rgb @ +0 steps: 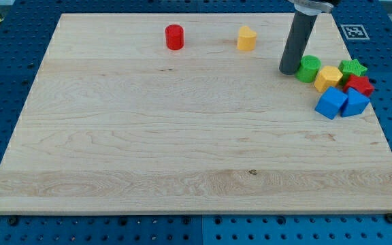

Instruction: Move yellow heart into the yellow hexagon

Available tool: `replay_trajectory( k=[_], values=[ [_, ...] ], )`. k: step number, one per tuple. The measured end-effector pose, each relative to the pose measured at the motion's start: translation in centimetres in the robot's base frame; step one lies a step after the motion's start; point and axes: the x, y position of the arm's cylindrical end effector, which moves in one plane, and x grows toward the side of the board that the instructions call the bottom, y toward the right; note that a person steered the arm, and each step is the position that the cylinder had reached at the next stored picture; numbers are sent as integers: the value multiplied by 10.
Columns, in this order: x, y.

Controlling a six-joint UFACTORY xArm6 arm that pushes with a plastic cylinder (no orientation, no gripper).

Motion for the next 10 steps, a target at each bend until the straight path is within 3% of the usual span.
replay_trajectory(
  k=[4,7,8,10],
  values=[
    [-15,37],
    [-45,-160],
    [-66,-170],
    [-87,-108]
  ],
)
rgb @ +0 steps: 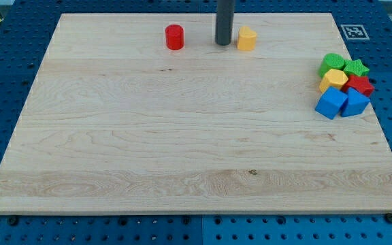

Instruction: Move yellow heart into the yellow hexagon

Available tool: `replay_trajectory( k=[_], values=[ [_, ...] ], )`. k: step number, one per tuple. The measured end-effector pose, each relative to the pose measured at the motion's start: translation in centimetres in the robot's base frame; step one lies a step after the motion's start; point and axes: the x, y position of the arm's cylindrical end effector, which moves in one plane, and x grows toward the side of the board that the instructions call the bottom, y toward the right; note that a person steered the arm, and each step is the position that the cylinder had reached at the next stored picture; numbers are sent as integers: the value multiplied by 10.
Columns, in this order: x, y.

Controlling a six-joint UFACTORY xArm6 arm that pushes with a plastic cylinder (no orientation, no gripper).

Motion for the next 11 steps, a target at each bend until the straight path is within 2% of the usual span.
replay_trajectory(
  k=[1,2,3,4,6,8,11],
  values=[
    [-19,19],
    [-13,55],
    [28,96],
    [39,113],
    [-2,122],
    [44,124],
    [76,124]
  ],
)
